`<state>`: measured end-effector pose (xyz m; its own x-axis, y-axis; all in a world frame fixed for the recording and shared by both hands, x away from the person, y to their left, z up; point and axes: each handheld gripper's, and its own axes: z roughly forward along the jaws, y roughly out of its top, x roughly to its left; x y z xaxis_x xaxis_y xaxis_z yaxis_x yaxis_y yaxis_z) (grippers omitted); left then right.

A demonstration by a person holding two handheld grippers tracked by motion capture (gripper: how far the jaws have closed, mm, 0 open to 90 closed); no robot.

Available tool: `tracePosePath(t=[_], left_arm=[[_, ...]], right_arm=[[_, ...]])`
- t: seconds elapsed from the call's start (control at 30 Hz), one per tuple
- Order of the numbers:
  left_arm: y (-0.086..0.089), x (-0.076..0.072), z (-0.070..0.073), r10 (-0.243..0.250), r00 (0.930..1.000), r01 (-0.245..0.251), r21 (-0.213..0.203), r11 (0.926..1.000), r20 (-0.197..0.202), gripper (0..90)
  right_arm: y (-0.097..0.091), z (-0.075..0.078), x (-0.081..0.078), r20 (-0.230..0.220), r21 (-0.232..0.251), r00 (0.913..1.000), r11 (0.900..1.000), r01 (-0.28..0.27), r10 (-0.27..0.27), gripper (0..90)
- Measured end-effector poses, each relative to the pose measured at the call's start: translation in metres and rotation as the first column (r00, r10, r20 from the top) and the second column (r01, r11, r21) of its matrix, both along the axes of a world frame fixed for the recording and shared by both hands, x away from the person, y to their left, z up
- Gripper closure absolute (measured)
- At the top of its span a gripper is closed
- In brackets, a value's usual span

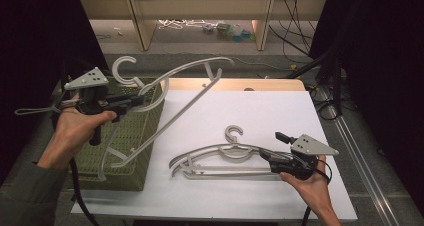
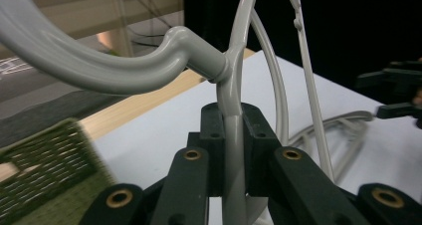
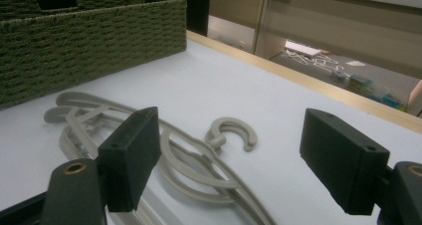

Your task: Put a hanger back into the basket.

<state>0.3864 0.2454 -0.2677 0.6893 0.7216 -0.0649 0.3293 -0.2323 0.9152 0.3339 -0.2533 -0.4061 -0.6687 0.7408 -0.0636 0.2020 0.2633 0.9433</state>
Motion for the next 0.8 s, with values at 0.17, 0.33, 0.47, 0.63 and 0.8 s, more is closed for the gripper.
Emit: tracePosePath(t=[0.17, 0.33, 0.47, 0.63, 0.8], left_arm=[[0.029, 0.009, -0.004, 0.085, 0.9964, -0.085, 0.013, 0.9963, 0.002, 82.0], [0.052, 0.014, -0.009, 0.154, 0.9880, -0.154, 0.045, 0.9870, 0.003, 82.0], [0.069, 0.018, -0.014, 0.210, 0.9777, -0.209, 0.078, 0.9749, -0.005, 82.0], [0.086, 0.025, -0.020, 0.254, 0.9672, -0.253, 0.107, 0.9617, -0.001, 82.0], [0.102, 0.032, -0.031, 0.300, 0.9538, -0.298, 0.141, 0.9439, 0.007, 82.0]], right_arm=[[0.000, 0.000, 0.000, -0.007, -0.006, 1.0000, 1.0000, 0.000, 0.000, 24.6], [0.000, -0.002, 0.000, -0.013, -0.008, 0.9999, 0.9999, 0.007, -0.008, 24.3], [0.001, -0.002, 0.000, -0.013, -0.006, 0.9999, 1.0000, 0.004, -0.004, 24.3], [0.000, -0.002, 0.000, -0.014, -0.006, 0.9999, 1.0000, 0.000, 0.000, 24.3], [-0.001, -0.003, 0.000, -0.020, -0.007, 0.9998, 1.0000, 0.000, 0.000, 24.4]])
